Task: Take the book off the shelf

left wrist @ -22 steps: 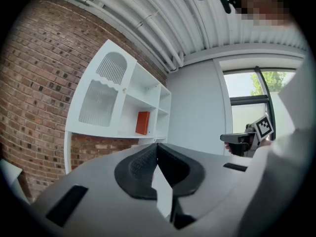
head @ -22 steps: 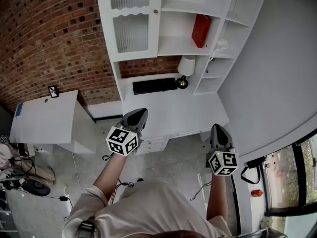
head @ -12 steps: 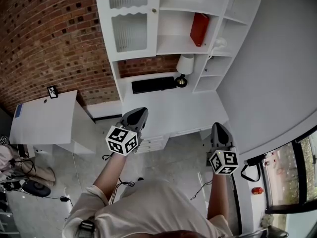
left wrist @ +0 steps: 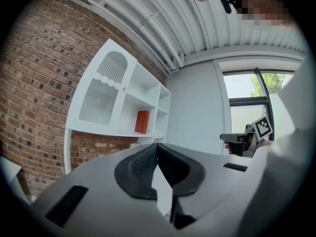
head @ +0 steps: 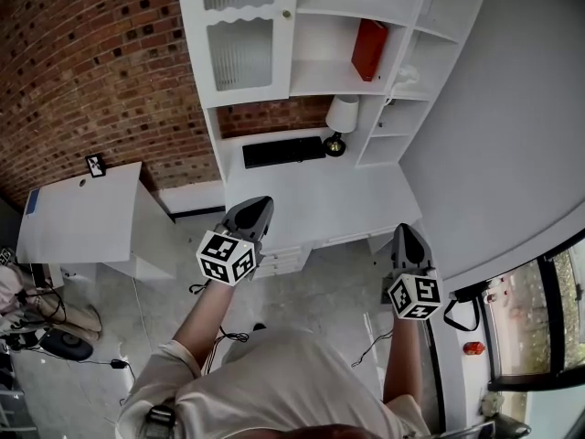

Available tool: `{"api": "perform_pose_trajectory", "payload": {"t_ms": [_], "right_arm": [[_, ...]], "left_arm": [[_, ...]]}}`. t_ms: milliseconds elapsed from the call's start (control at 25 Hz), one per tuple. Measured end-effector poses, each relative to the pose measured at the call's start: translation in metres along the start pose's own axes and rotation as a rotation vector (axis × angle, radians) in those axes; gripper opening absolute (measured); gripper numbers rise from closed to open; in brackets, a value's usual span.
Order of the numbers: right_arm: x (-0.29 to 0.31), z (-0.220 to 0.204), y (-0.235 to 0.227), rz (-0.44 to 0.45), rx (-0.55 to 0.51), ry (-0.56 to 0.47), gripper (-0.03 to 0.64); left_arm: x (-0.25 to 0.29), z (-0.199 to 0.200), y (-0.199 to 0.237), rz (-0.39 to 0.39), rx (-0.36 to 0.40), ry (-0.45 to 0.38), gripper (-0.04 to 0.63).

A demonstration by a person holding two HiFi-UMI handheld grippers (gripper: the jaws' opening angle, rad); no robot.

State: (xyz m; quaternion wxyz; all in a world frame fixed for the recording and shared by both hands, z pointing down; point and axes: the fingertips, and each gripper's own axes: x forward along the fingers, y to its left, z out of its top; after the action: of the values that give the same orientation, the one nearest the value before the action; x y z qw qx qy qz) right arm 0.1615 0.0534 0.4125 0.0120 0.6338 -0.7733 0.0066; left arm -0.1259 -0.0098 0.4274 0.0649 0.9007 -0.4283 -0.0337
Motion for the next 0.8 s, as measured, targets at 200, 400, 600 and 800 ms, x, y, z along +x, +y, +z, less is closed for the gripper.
{"api": "perform_pose_trajectory", "payload": {"t_ms": [200,400,600,800], "right_arm": [[0.002,-0.003,0.007,0.003,-0.010,0.008,0.002],[0.002,-0.002,0.017,0.021,-0.022,0.010,0.003],[0.002,-0.002,0.017,0.014,-0.019,0.019,0.020],[0.003,-0.004,0.019,-0.007,-0.006,0.021,0.039]], "left_arm": [[-0.004,-0.004,0.005,0.004,-0.005,0.008,-0.006],[-0.003,-0.007,0.007,-0.001,-0.012,0.012,-0.006],[-0.001,-0.012,0.007,-0.012,-0.021,0.020,-0.006],[-0.004,-0.016,0.010,-0.017,-0.025,0.029,-0.006]]}}
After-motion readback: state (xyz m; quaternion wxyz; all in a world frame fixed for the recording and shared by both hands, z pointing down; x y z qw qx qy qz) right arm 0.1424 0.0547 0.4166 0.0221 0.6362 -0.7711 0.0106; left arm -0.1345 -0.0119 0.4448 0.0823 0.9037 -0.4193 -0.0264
